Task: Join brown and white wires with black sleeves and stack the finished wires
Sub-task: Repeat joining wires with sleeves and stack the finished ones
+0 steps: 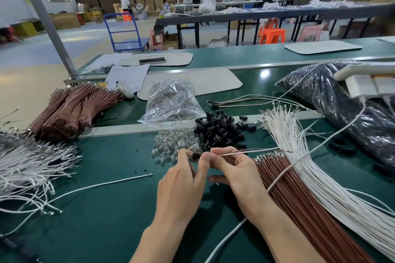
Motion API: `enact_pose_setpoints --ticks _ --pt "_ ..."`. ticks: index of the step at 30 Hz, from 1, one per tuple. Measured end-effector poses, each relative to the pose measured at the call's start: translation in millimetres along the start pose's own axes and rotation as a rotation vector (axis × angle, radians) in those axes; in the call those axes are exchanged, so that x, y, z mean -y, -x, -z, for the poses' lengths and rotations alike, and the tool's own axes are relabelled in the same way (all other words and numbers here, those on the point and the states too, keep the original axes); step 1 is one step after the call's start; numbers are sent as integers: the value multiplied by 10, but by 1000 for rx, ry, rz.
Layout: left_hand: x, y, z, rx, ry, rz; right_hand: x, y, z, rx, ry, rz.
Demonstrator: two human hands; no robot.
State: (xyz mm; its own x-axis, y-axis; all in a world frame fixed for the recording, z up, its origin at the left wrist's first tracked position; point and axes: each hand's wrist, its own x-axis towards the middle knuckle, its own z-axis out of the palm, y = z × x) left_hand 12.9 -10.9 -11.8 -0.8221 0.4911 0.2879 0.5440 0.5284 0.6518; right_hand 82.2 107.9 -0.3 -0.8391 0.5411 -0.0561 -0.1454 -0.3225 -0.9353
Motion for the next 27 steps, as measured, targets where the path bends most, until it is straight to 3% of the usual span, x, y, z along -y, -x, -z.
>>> enact_pose_setpoints --ticks 27 --pt "-19 -33 12 15 -141 -15 -85 -109 102 140 -90 -23"
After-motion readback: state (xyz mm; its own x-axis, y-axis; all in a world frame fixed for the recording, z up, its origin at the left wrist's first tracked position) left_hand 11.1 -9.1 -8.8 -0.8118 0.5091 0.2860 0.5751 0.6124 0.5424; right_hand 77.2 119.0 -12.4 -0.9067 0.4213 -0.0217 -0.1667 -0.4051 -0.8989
